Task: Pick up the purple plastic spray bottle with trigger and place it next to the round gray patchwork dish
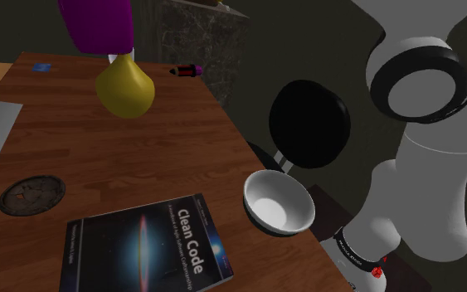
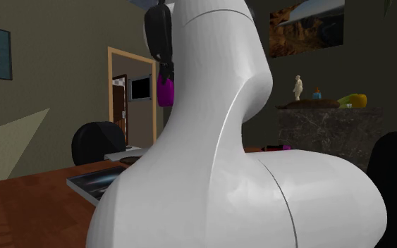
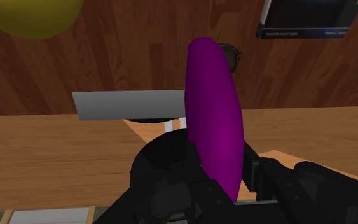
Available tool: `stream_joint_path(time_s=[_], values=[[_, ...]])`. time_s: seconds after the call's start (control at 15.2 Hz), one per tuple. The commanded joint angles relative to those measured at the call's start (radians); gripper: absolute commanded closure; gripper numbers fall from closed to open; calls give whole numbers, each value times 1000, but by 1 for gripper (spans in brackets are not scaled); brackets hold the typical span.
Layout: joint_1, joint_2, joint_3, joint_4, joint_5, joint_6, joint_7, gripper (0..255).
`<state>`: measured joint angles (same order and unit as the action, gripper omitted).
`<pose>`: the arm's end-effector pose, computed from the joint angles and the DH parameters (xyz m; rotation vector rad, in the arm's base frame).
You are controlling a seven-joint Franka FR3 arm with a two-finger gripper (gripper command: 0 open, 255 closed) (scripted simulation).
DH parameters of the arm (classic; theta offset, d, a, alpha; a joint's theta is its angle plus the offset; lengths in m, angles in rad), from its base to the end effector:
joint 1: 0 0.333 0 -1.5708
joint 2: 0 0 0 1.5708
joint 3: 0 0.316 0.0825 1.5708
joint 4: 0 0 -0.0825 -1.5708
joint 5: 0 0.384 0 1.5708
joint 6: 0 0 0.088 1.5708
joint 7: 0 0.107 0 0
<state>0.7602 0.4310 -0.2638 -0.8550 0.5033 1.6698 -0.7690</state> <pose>0.5330 0.4083 0.7194 -2.1239 -1.7203 -0.6028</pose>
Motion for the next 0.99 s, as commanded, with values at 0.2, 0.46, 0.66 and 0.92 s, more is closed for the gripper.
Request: stream_joint_path(time_s=[0.2, 0.46, 0.66, 0.92], values=[[37, -75, -4, -189, -17, 110, -36, 255], [53, -112, -4, -298, -23, 180, -59, 255], [63, -133, -3, -369, -24, 228, -76, 255], [72, -154, -1, -451, -22, 287, -97, 255]])
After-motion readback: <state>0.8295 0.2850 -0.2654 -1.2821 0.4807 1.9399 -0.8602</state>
